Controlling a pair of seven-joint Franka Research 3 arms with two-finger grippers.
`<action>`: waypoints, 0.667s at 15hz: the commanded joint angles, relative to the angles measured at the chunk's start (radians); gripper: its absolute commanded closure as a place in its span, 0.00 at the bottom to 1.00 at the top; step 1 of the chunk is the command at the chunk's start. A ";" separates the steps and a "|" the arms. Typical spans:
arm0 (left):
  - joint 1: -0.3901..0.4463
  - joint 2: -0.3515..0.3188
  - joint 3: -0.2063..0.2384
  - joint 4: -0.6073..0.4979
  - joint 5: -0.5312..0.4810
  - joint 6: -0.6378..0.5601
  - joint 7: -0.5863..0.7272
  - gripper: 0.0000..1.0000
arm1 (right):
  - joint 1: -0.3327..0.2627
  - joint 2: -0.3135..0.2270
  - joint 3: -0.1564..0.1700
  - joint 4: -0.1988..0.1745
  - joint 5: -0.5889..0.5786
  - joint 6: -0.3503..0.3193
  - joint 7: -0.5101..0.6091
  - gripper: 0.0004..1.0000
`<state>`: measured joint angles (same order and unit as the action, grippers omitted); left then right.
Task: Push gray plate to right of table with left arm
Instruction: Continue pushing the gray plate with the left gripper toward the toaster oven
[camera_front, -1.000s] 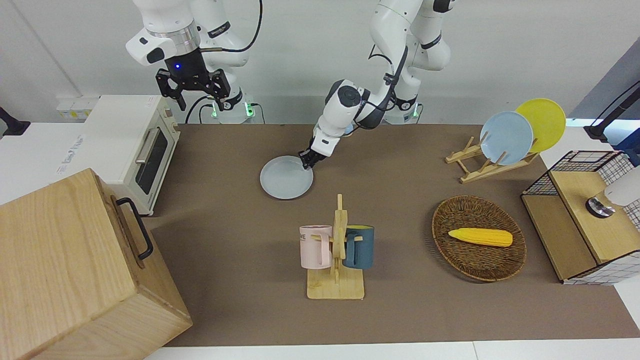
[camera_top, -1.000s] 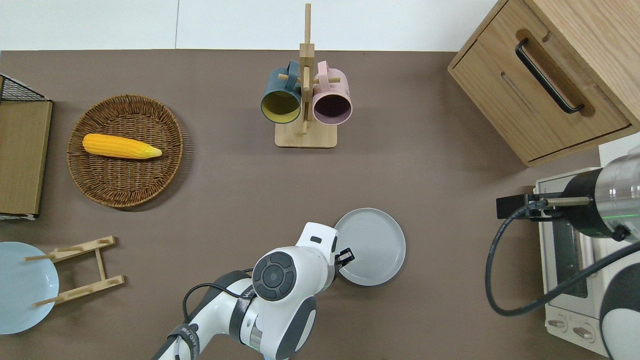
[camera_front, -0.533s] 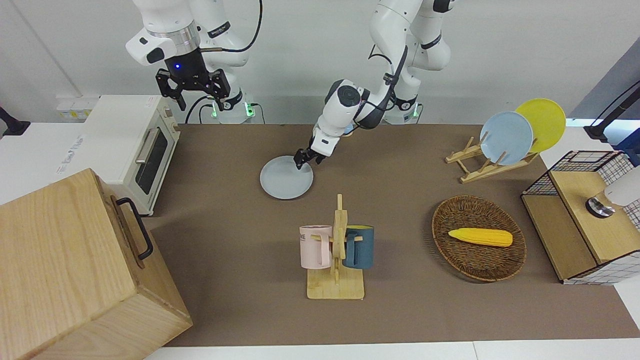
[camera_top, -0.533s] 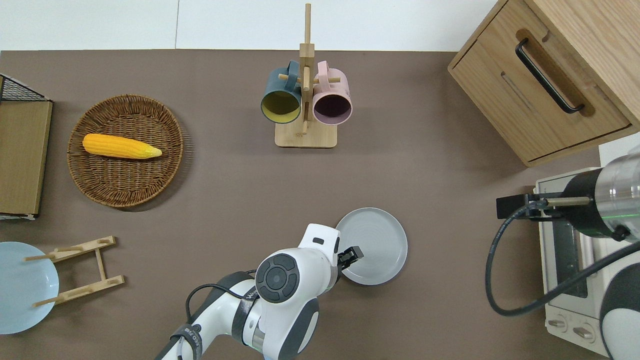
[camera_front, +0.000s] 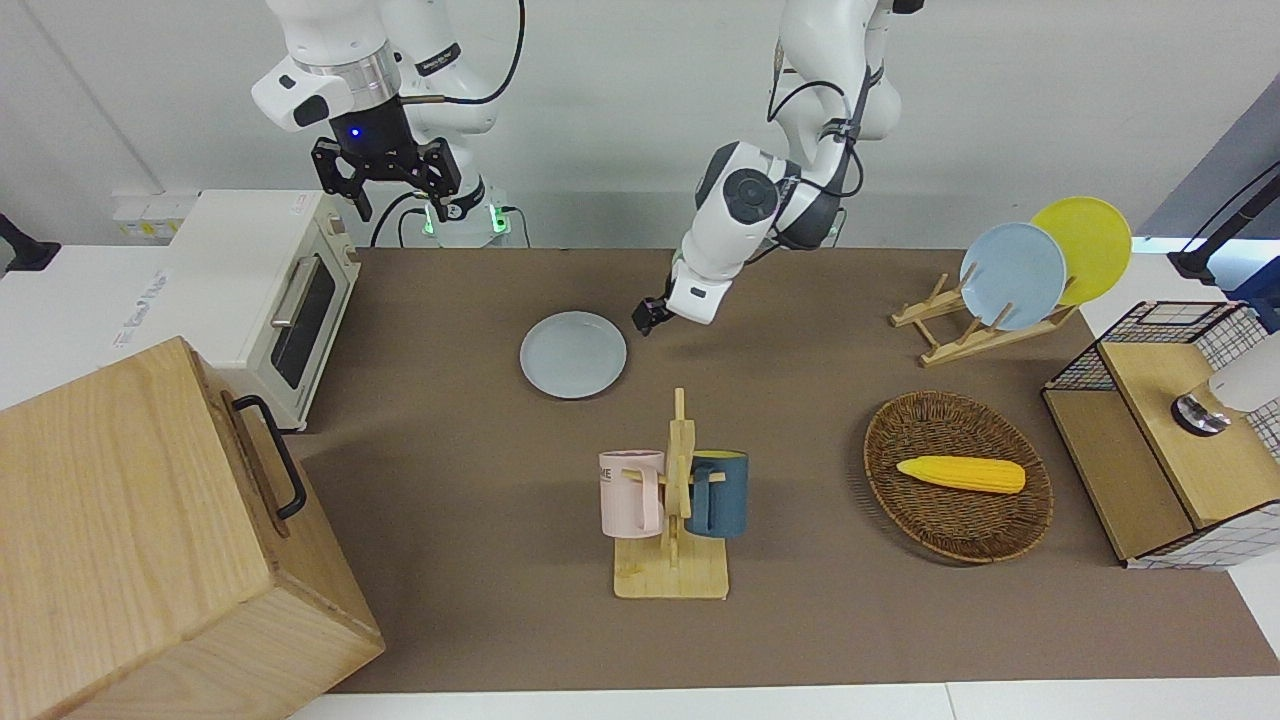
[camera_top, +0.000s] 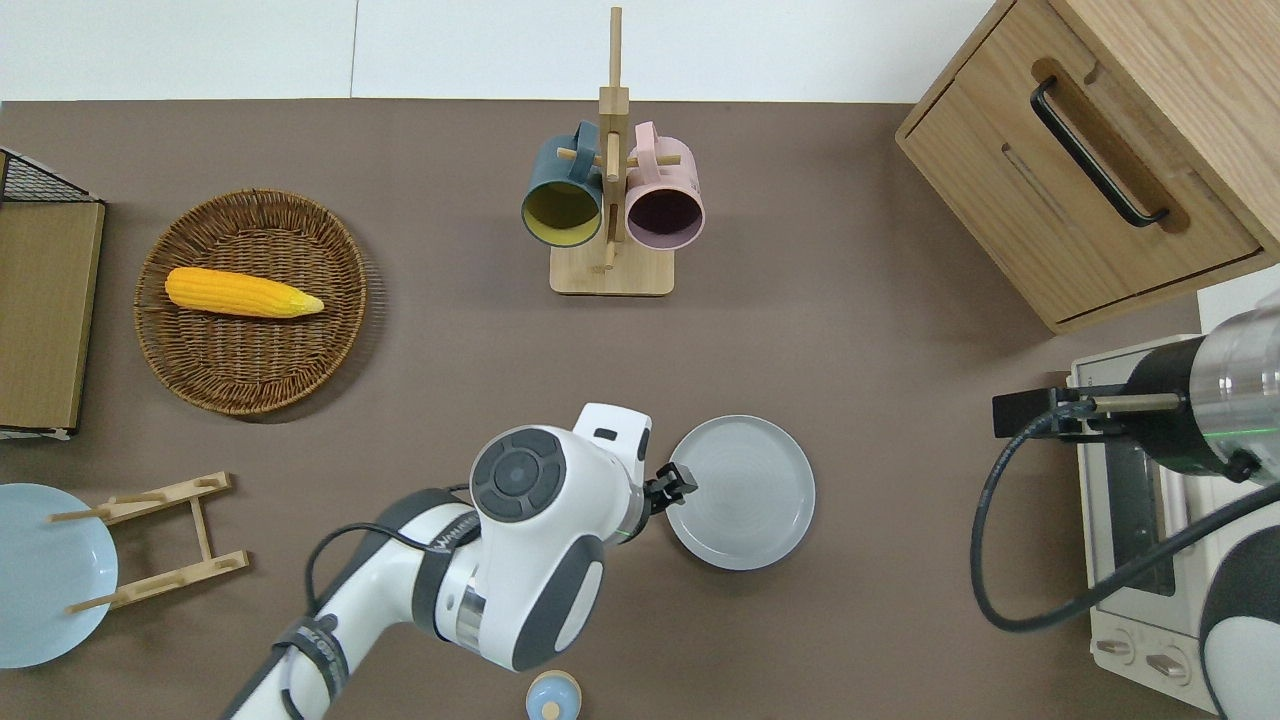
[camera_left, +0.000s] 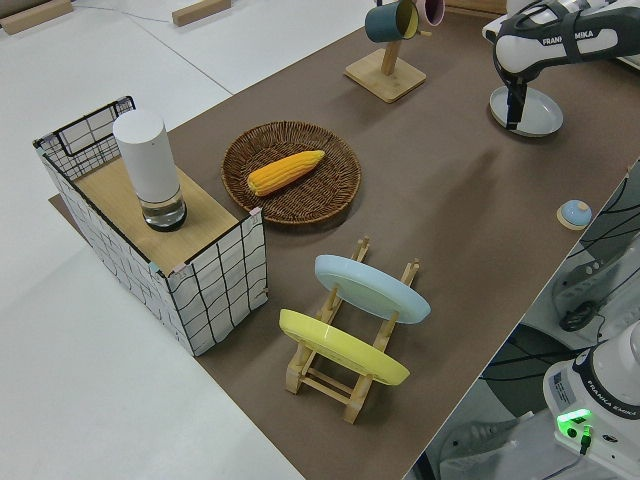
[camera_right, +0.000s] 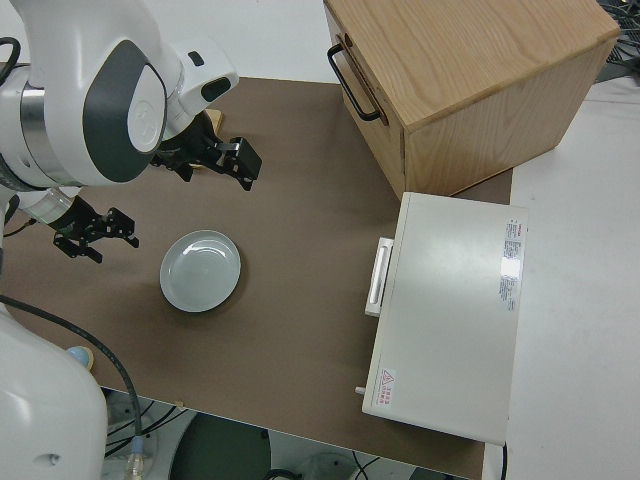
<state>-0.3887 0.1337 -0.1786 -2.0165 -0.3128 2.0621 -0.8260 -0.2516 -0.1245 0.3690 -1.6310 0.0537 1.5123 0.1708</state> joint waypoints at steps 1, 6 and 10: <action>0.031 -0.014 0.106 0.107 0.031 -0.233 0.160 0.02 | -0.025 -0.027 0.015 -0.027 0.021 0.000 0.010 0.00; 0.076 -0.037 0.249 0.157 0.067 -0.374 0.379 0.01 | -0.025 -0.027 0.015 -0.027 0.021 0.000 0.010 0.00; 0.108 -0.037 0.258 0.287 0.217 -0.489 0.404 0.01 | -0.025 -0.027 0.015 -0.027 0.021 0.000 0.010 0.00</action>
<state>-0.2873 0.0925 0.0857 -1.8457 -0.2042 1.6692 -0.4307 -0.2516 -0.1245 0.3690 -1.6310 0.0537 1.5123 0.1708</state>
